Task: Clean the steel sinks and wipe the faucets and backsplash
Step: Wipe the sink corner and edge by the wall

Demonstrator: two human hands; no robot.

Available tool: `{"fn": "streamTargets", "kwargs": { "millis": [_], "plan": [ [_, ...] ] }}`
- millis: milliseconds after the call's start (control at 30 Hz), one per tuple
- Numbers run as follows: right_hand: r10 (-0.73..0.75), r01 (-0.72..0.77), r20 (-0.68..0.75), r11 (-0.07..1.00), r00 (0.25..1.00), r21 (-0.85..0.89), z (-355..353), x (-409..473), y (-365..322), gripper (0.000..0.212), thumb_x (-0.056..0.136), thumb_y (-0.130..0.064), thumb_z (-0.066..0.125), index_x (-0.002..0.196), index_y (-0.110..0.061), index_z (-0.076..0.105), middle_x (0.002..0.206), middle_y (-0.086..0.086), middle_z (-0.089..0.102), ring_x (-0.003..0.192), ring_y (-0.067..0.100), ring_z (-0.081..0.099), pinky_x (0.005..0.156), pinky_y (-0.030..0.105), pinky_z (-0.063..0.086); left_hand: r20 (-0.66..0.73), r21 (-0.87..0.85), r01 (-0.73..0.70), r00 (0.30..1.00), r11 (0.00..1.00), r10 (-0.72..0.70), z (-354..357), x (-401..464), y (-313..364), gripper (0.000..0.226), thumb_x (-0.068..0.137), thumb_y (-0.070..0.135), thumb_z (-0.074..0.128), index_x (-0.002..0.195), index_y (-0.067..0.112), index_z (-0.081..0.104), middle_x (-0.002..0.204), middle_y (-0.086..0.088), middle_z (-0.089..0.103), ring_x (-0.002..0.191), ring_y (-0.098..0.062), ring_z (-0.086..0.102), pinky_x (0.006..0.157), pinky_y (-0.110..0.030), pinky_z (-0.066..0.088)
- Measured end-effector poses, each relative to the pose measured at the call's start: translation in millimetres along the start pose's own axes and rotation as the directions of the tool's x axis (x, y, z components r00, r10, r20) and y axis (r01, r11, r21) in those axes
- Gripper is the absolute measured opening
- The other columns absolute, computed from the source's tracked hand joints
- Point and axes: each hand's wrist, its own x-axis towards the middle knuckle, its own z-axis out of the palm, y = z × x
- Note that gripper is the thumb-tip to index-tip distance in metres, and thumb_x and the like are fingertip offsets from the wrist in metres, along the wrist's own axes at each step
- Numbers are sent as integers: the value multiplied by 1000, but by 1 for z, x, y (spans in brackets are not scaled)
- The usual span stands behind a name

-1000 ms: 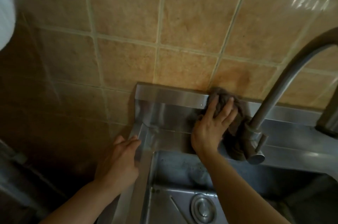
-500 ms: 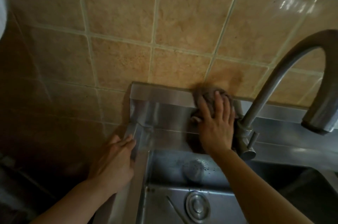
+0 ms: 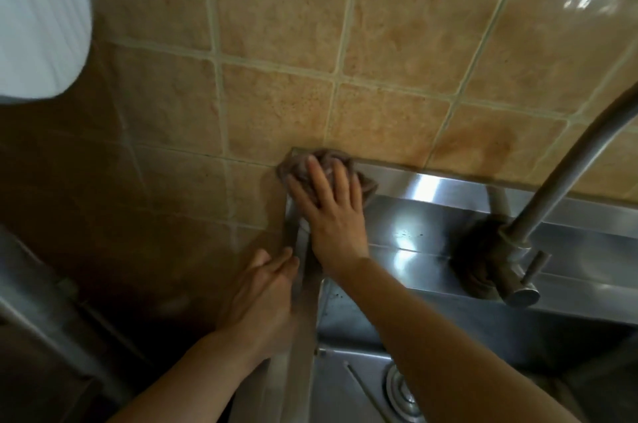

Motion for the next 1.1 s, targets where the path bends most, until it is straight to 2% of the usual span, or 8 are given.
{"fn": "streamTargets", "kwargs": {
  "millis": [200,333,467,667,733,900,1000,1100],
  "plan": [
    [-268,281,99,946,958,-159,2,-11,31,65,80,-26,39,144,-35,37,157,-2,23,140,34,16,114,51,8,46,12,30,998,999,-30,-5,-1,-1,59,94,18,43,150,21,24,157,8,17,134,-11,23,105,-20,28],
    [-270,279,71,932,960,-233,-9,-78,102,72,68,-19,62,138,-27,45,150,0,30,132,35,28,113,51,11,50,-31,79,996,996,-77,-8,-4,5,56,96,16,41,150,21,24,156,10,18,130,-9,27,102,-22,32],
    [69,-42,142,982,987,-187,-28,-126,137,67,52,-2,85,114,-20,70,133,9,41,116,38,40,86,54,50,56,-3,94,994,996,-93,-7,-2,9,58,94,13,41,150,21,25,157,9,18,129,-11,29,103,-24,34],
    [494,-493,225,868,840,-65,-29,-113,107,26,74,-5,74,98,-7,66,121,20,44,105,41,42,58,43,53,42,-37,87,995,996,-85,-6,-8,6,54,98,12,41,149,23,26,155,11,22,136,-9,24,107,-22,25],
    [586,-609,286,793,758,-13,-23,-104,86,25,88,-7,57,113,-8,59,130,21,34,112,41,36,67,49,53,23,-97,101,995,990,-99,-7,-13,3,54,97,8,42,148,22,29,152,10,28,137,-8,24,108,-18,22],
    [301,-404,359,877,884,261,-19,-57,8,33,96,-16,48,128,-16,52,138,16,27,122,38,32,89,52,48,-56,-144,206,975,968,-216,-13,-30,0,49,96,11,43,143,26,38,141,6,42,130,-11,37,102,-22,32],
    [52,-197,470,944,881,264,-20,-26,-30,37,100,-23,41,136,-20,47,144,11,23,130,41,26,97,52,43,-48,-128,250,965,960,-258,-19,-38,2,43,97,16,40,138,27,42,132,3,47,123,-15,42,96,-25,38],
    [-2,-166,508,944,861,285,-22,-20,-27,42,98,-23,43,140,-27,44,146,5,24,134,36,23,105,51,35,-15,-110,264,963,958,-268,-22,-44,2,40,97,17,39,135,27,44,124,2,50,116,-15,46,90,-26,41]
  ]
}}
